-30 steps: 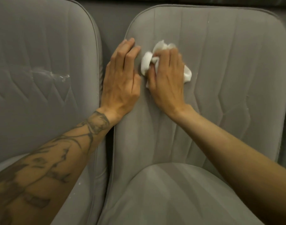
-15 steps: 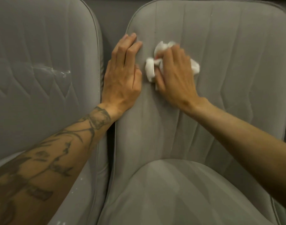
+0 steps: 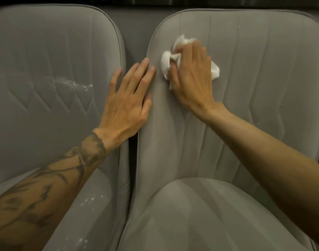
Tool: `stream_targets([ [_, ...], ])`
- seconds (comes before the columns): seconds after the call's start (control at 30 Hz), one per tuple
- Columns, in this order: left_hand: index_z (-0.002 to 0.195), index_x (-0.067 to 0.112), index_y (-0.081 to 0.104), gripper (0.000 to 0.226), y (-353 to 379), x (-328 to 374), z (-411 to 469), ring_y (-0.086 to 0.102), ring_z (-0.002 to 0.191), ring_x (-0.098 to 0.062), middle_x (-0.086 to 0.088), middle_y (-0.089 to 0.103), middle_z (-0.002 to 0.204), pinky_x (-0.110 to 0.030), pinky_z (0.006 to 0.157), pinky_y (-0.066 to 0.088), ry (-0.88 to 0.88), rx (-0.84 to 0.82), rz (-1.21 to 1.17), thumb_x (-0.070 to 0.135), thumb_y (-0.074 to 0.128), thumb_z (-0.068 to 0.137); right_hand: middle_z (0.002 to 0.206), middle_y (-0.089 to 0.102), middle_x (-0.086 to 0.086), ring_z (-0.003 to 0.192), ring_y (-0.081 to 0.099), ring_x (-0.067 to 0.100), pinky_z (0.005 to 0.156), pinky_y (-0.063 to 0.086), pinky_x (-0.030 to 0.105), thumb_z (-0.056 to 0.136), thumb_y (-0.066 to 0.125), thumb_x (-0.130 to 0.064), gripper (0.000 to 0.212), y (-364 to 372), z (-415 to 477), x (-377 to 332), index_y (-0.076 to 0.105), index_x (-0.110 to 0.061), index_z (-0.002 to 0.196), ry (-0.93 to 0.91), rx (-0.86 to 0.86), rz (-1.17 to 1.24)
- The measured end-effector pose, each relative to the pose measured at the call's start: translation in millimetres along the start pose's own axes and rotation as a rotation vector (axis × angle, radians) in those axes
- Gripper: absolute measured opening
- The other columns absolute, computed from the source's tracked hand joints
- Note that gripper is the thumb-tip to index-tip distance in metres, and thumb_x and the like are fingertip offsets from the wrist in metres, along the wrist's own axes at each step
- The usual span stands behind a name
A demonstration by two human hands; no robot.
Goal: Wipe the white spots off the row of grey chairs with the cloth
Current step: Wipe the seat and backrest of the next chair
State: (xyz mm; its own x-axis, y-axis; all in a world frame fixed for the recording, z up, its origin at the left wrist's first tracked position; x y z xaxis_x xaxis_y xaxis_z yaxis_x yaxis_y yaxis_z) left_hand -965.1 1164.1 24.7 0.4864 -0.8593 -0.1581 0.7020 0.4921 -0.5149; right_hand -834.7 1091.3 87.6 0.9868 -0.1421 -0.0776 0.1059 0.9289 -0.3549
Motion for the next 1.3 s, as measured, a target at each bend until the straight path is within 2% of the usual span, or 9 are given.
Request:
stream_targets([
  [0.07,0.166,0.015,0.025,0.064,5.0,-4.7,-13.3,0.022,0.161,-0.022,-0.005,0.022,0.174,-0.052,0.131,0.009,-0.009,-0.020,0.017,0.035,0.040,0.107,0.112,0.053,0.013,0.097,0.050,0.027,0.084,0.042,0.042,0.101,0.044,-0.032,0.029,1.2,1.8,-3.2,0.054,-0.007,0.112,0.089,0.028,0.008],
  [0.13,0.166,0.013,0.026,0.064,7.8,-6.6,-20.4,0.021,0.161,-0.021,-0.005,0.024,0.173,-0.055,0.131,0.009,-0.019,0.000,0.031,0.038,0.039,0.108,0.114,0.052,0.013,0.099,0.050,0.027,0.088,0.042,0.042,0.101,0.046,-0.031,0.031,8.6,-22.1,-14.9,0.053,-0.005,0.117,0.041,-0.050,0.045],
  [0.23,0.165,0.013,0.028,0.063,9.9,-7.4,-21.1,0.023,0.160,-0.021,-0.005,0.029,0.172,-0.055,0.131,0.011,-0.025,0.036,0.033,0.039,0.039,0.108,0.106,0.048,0.007,0.092,0.045,0.019,0.084,0.041,0.038,0.095,0.054,-0.038,0.032,12.5,-46.0,-21.8,0.052,-0.009,0.109,-0.022,-0.142,0.119],
  [0.37,0.163,0.011,0.032,0.060,8.9,-8.6,-21.1,0.027,0.159,-0.021,-0.006,0.033,0.170,-0.054,0.131,0.011,-0.034,0.069,0.031,0.037,0.041,0.109,0.100,0.050,0.004,0.088,0.046,0.019,0.077,0.037,0.033,0.090,0.056,-0.058,0.048,9.7,-33.7,-24.9,0.054,-0.012,0.101,0.019,-0.067,0.056],
  [0.63,0.163,0.009,0.031,0.064,12.3,-10.4,-22.2,0.027,0.159,-0.021,-0.006,0.034,0.170,-0.052,0.132,0.009,-0.032,0.077,0.027,0.038,0.041,0.107,0.106,0.056,0.008,0.093,0.052,0.024,0.080,0.042,0.037,0.089,0.051,-0.067,0.057,3.0,-5.7,-10.9,0.057,-0.012,0.104,0.115,0.084,-0.107],
  [0.77,0.163,0.009,0.031,0.064,9.6,-10.1,-22.5,0.026,0.159,-0.020,-0.006,0.033,0.170,-0.051,0.132,0.008,-0.045,0.075,0.031,0.038,0.041,0.107,0.108,0.054,0.008,0.095,0.050,0.025,0.082,0.041,0.041,0.098,0.043,-0.060,0.048,11.5,-40.6,-20.5,0.057,-0.014,0.105,-0.036,-0.075,-0.145],
  [0.97,0.163,0.010,0.030,0.064,9.8,-10.2,-22.9,0.027,0.158,-0.021,-0.006,0.033,0.170,-0.050,0.132,0.006,-0.039,0.091,0.038,0.038,0.041,0.106,0.111,0.054,0.008,0.098,0.051,0.024,0.080,0.042,0.042,0.098,0.043,-0.053,0.040,3.4,1.3,-2.7,0.058,-0.018,0.109,0.144,0.050,-0.141],
  [1.13,0.163,0.009,0.031,0.063,9.1,-9.6,-22.7,0.028,0.158,-0.021,-0.006,0.034,0.169,-0.050,0.132,0.007,-0.044,0.092,0.040,0.037,0.041,0.107,0.113,0.053,0.009,0.099,0.050,0.025,0.083,0.040,0.042,0.099,0.042,-0.051,0.042,17.5,-55.3,-18.1,0.058,-0.017,0.116,0.005,-0.132,-0.153],
  [1.3,0.163,0.009,0.031,0.064,10.4,-10.1,-23.7,0.028,0.158,-0.021,-0.006,0.034,0.169,-0.051,0.132,0.008,-0.040,0.095,0.035,0.038,0.041,0.106,0.108,0.054,0.008,0.097,0.052,0.027,0.079,0.039,0.041,0.096,0.047,-0.052,0.038,5.9,-13.8,-1.8,0.058,-0.017,0.104,0.098,0.019,-0.156],
])
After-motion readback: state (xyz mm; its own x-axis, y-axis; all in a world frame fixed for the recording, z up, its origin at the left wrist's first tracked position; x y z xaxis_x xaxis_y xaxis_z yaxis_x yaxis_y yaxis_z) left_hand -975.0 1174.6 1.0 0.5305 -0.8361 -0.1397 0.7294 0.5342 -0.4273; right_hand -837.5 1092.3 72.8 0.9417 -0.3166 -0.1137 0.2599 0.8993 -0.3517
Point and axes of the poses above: each hand's wrist, its own z-axis towards the middle knuckle, its own y-axis out of the palm, x = y × z, the point moved 9 cm from there along z, towards the middle knuckle
